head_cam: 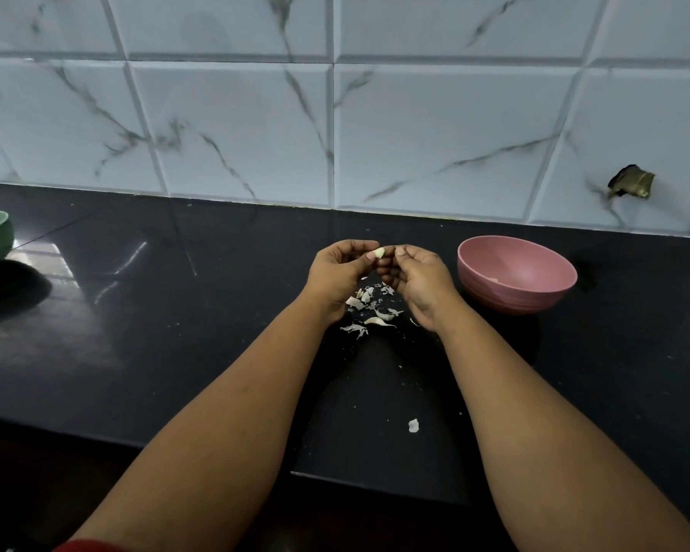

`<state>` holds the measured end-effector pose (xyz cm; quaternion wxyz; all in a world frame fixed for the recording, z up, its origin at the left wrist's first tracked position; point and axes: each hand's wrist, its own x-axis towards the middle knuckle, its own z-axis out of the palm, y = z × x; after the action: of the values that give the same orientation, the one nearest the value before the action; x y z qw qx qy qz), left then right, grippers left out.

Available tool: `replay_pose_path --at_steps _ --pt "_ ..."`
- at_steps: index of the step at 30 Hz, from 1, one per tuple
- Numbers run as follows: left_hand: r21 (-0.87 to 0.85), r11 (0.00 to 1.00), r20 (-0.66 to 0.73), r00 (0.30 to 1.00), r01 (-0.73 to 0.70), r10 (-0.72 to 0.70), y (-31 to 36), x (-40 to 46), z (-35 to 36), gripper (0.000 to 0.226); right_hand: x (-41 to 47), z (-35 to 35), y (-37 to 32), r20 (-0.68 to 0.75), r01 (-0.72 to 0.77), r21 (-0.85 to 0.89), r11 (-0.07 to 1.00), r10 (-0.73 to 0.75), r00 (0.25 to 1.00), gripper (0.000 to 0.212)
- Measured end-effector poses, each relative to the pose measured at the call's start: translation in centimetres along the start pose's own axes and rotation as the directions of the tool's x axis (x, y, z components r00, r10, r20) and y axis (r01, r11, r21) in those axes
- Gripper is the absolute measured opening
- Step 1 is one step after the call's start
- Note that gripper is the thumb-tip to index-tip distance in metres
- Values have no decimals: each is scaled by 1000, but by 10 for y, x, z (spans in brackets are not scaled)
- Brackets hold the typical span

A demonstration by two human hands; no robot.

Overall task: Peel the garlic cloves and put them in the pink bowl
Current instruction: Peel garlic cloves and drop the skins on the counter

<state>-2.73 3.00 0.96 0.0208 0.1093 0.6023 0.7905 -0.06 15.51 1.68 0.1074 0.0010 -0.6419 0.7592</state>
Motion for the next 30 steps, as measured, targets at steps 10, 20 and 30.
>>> replay_pose_path --at_steps 10,20,30 --pt "138 988 -47 996 -64 71 -1 -1 -1 13 -1 -3 -1 -127 89 -214 973 -118 985 10" --pt "133 989 -24 998 -62 66 0 -1 0 11 0 -2 1 -122 82 -297 951 -123 985 11" --pt "154 986 -34 997 -66 72 1 -2 -1 6 -5 -2 -1 -91 72 -192 979 -91 992 8"
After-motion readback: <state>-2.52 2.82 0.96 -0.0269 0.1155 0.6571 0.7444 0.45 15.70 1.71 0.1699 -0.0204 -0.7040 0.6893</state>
